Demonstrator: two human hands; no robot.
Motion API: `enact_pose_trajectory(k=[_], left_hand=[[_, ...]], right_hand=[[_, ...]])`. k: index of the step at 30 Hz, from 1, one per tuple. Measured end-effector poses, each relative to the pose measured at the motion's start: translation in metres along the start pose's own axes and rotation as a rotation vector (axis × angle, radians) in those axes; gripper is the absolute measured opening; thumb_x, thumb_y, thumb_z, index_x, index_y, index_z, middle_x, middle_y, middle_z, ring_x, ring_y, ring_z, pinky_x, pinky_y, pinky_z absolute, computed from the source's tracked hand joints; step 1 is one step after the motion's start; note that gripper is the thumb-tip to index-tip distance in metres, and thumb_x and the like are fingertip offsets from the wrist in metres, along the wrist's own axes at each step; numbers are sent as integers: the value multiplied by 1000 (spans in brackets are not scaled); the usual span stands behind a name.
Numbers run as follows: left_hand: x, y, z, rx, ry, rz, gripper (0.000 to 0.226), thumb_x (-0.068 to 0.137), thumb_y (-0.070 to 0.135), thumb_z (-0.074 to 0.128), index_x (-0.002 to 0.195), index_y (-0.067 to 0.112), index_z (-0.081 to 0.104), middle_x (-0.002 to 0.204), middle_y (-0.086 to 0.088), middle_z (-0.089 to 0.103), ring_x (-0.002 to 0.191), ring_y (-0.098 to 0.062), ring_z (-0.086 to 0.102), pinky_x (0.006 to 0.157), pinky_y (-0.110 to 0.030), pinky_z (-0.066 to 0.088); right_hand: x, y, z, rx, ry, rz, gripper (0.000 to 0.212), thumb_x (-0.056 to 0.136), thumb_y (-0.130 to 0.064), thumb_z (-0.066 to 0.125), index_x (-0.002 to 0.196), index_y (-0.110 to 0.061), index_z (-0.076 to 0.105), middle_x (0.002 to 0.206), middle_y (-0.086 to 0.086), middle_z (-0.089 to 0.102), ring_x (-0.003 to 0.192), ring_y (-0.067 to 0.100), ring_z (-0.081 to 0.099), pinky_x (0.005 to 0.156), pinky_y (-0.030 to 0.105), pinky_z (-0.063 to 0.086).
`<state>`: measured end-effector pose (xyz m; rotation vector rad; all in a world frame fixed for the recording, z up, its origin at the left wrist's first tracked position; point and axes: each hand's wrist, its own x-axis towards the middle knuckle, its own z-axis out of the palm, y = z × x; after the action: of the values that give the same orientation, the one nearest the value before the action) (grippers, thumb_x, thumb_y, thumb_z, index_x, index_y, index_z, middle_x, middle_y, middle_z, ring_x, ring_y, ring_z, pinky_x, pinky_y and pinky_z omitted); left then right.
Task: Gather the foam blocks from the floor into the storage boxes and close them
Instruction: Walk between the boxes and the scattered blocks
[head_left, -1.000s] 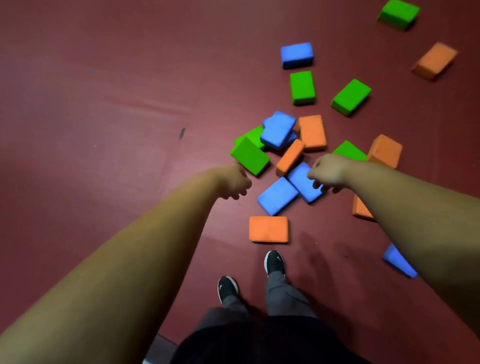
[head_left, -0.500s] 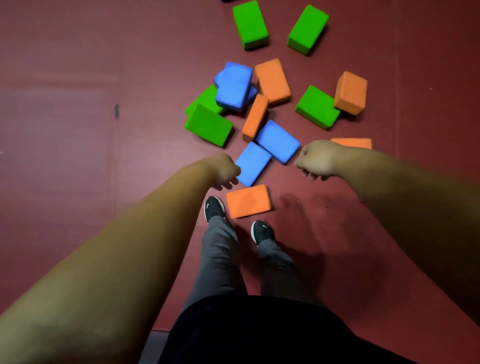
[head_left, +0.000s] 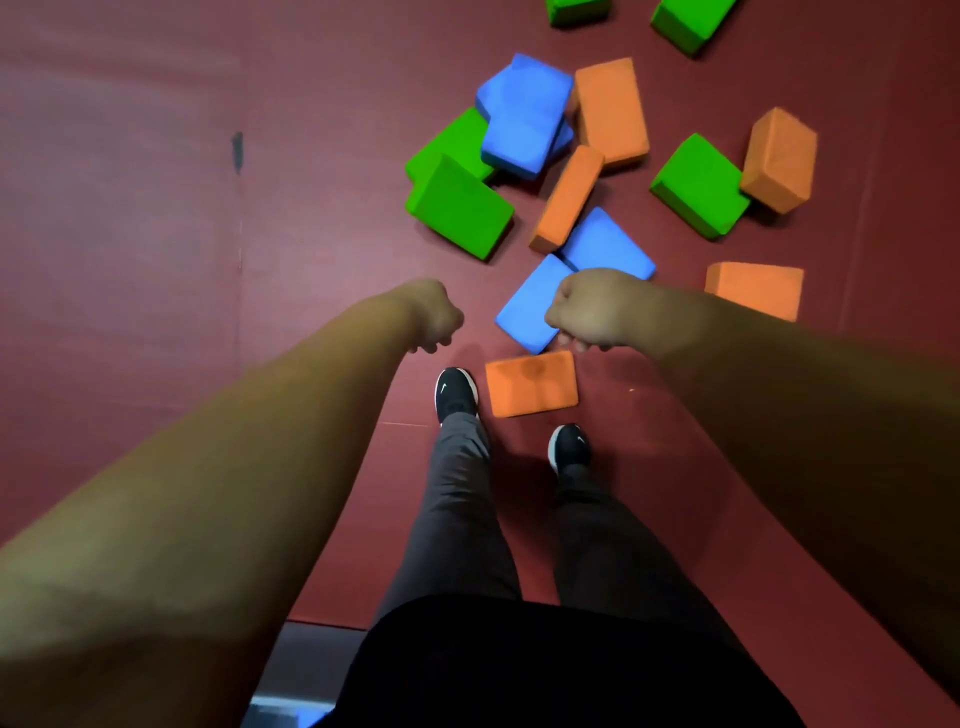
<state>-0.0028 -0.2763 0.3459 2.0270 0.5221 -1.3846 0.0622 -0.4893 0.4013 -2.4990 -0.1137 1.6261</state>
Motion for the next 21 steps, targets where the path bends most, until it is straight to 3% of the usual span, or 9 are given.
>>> enact_pose_trajectory(k=[3, 10, 15, 18, 21], left_hand=[[15, -11, -7, -49, 12, -14, 25, 96, 14, 46, 89, 4, 68, 102, -15, 79, 95, -35, 77, 87, -51, 63], [75, -7, 20, -177, -40, -21, 33, 98, 15, 44, 98, -2, 72, 100, -8, 80, 90, -28, 78, 83, -48, 64], [145, -8, 62, -282, 8, -42, 31, 98, 13, 43, 91, 1, 71, 101, -11, 79, 95, -32, 77, 85, -48, 64], [193, -13, 102, -354, 178, -62, 30, 91, 8, 45, 76, 9, 71, 92, -14, 80, 89, -33, 77, 80, -47, 65], [241, -18, 147, -388, 218, -137, 28, 85, 7, 49, 82, 6, 77, 89, -15, 79, 86, -32, 77, 78, -44, 64]], right_hand=[[14, -15, 1, -19, -60, -5, 27, 95, -15, 52, 100, 0, 74, 92, 12, 79, 88, 35, 76, 72, 40, 60], [80, 0, 6, -59, -142, -11, 29, 98, -17, 47, 106, 0, 68, 93, 7, 79, 88, 32, 75, 61, 31, 55], [167, 41, 30, -77, -143, -18, 23, 100, -19, 49, 103, -2, 65, 88, 3, 76, 62, 17, 68, 57, 29, 55], [224, 73, 48, -123, -162, -18, 19, 98, -17, 55, 101, -1, 65, 93, 15, 75, 69, 25, 71, 69, 42, 61], [269, 103, 61, -131, -121, 5, 9, 92, -23, 66, 94, -15, 66, 97, 13, 73, 87, 33, 74, 83, 48, 63]])
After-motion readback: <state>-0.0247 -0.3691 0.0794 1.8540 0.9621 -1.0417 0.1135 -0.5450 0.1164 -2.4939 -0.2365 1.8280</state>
